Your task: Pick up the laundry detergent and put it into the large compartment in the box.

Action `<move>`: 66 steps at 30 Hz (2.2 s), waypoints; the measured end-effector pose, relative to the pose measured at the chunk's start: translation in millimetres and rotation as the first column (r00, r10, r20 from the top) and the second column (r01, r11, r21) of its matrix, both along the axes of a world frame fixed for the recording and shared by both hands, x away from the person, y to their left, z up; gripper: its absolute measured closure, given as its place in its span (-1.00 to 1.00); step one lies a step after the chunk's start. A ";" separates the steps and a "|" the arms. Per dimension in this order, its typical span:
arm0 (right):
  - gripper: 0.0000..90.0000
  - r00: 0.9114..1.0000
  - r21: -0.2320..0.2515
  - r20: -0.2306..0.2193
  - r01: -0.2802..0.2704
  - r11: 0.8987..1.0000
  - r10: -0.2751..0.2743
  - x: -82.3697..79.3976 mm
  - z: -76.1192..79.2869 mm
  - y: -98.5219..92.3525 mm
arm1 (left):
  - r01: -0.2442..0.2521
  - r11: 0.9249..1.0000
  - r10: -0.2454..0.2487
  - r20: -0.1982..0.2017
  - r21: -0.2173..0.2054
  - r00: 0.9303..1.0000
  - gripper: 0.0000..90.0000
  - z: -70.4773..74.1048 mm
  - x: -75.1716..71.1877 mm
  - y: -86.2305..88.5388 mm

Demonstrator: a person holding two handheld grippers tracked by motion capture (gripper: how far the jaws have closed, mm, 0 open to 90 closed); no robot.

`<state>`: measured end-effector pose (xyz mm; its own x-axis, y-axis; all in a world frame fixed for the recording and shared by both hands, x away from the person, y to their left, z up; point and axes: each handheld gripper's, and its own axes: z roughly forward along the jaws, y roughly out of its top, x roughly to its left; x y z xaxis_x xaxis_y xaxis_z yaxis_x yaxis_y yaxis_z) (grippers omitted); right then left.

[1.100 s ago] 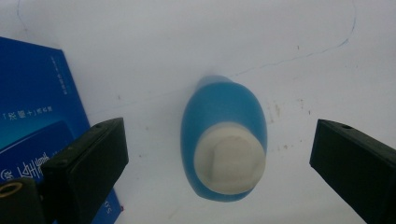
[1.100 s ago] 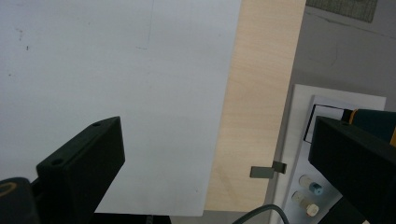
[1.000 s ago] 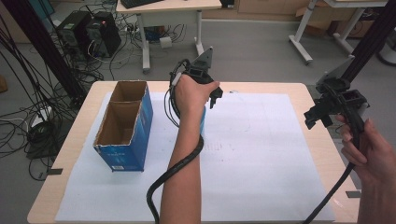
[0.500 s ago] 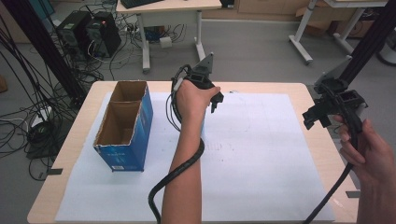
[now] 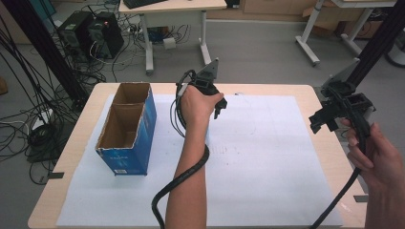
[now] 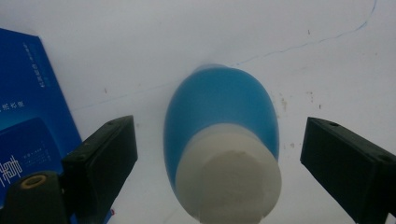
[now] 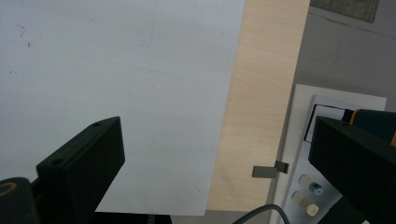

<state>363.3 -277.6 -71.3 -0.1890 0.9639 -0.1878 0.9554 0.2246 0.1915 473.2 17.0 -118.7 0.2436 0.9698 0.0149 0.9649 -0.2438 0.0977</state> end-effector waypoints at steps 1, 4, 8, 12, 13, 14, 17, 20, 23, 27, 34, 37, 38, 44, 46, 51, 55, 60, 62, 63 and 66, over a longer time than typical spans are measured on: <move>-0.93 1.000 -0.002 0.001 0.000 1.000 0.000 -0.3 0.0 0.8 | 0.003 1.000 -0.003 -0.001 0.002 1.000 -0.73 -0.7 0.2 -0.5; -0.93 1.000 -0.001 0.000 0.000 1.000 0.000 0.2 -0.1 0.5 | 0.000 1.000 0.000 -0.005 0.007 1.000 -0.68 -2.8 0.8 -2.1; -0.93 1.000 0.002 -0.003 0.012 1.000 -0.012 1.9 -0.6 -1.9 | -0.004 1.000 0.004 -0.008 0.014 1.000 -0.63 -5.0 1.5 -2.1; -0.93 1.000 0.008 -0.003 0.025 1.000 -0.025 2.6 -0.8 -4.6 | -0.007 1.000 0.008 -0.005 0.020 1.000 -0.63 -8.1 1.9 -1.9; -0.93 1.000 0.007 -0.003 0.027 1.000 -0.027 2.7 -0.8 -4.6 | -0.008 1.000 0.009 -0.006 0.018 1.000 -0.62 -8.5 2.2 -1.7; -0.93 1.000 0.006 -0.003 0.027 1.000 -0.027 2.8 -1.0 -4.7 | -0.009 1.000 0.009 -0.004 0.020 1.000 -0.62 -8.8 2.0 -2.1; -0.93 1.000 0.009 -0.005 0.028 1.000 -0.028 3.5 -1.2 -5.3 | -0.009 1.000 0.009 -0.002 0.028 1.000 -0.59 -9.7 2.2 -3.8; -0.93 1.000 0.008 -0.005 0.029 1.000 -0.029 4.0 -1.4 -5.5 | -0.010 0.999 0.010 0.001 0.048 1.000 -0.56 -11.9 2.0 -7.4; -0.93 0.999 0.007 -0.003 0.034 0.999 -0.034 4.1 -1.7 -6.0 | -0.008 0.999 0.008 -0.004 0.047 1.000 -0.49 -13.4 2.4 -7.3; -0.93 0.999 0.006 -0.004 0.039 0.999 -0.039 4.7 -2.0 -6.8 | -0.007 0.999 0.007 -0.003 0.041 1.000 -0.36 -15.9 1.7 -6.0; -0.93 0.999 0.012 -0.003 0.039 0.999 -0.039 4.6 -2.4 -7.6 | 0.007 1.000 -0.007 -0.001 0.020 1.000 -0.21 -16.4 1.3 -3.3; -0.93 0.999 0.012 -0.003 0.041 0.999 -0.041 5.0 -2.4 -7.8 | 0.004 1.000 -0.004 0.003 0.007 1.000 -0.17 -16.1 0.4 -0.9; -0.93 0.999 0.010 -0.003 0.040 0.999 -0.040 5.0 -2.5 -7.6 | 0.002 1.000 -0.002 0.004 0.006 1.000 -0.16 -16.1 0.1 -0.8; -0.93 0.999 0.014 -0.005 0.042 0.999 -0.042 5.2 -2.4 -8.5 | 0.004 1.000 -0.004 0.014 0.010 1.000 -0.16 -16.2 -2.9 -2.0; -0.93 0.999 0.014 -0.004 0.044 0.999 -0.044 4.7 -2.3 -8.5 | 0.002 1.000 -0.002 0.023 0.012 1.000 -0.16 -16.6 -4.8 -3.1; -0.93 0.999 0.014 -0.004 0.046 0.999 -0.046 3.8 -1.9 -8.8 | -0.005 1.000 0.005 0.028 0.007 1.000 -0.16 -16.3 -7.0 -1.6; -0.93 0.999 0.012 -0.005 0.050 0.999 -0.050 4.3 -2.2 -9.0 | -0.014 1.000 0.013 0.033 0.009 0.999 -0.15 -15.2 -9.6 -1.7; -0.93 0.998 0.009 -0.002 0.065 0.998 -0.065 2.3 -1.8 -8.4 | -0.030 0.999 0.028 0.065 0.023 0.997 -0.15 -6.6 -18.2 -1.5; -0.93 0.998 0.010 0.000 0.061 0.998 -0.061 1.4 -1.8 -8.6 | -0.034 0.999 0.032 0.074 0.028 0.997 -0.15 0.9 -21.2 -1.6; -0.93 0.998 0.010 -0.001 0.061 0.998 -0.061 1.4 -1.6 -8.0 | -0.038 0.999 0.036 0.083 0.023 0.996 -0.15 5.2 -23.2 -0.1; -0.93 0.998 0.010 -0.005 0.059 0.998 -0.059 1.4 -1.5 -6.9 | -0.043 0.999 0.041 0.091 0.018 0.995 -0.15 18.6 -26.6 2.8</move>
<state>364.7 -284.5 -72.7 -0.1324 0.9752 -0.1775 0.9680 0.1657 0.1886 446.6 19.8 -100.0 0.1996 0.9783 0.0546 0.9617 -0.2063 0.1807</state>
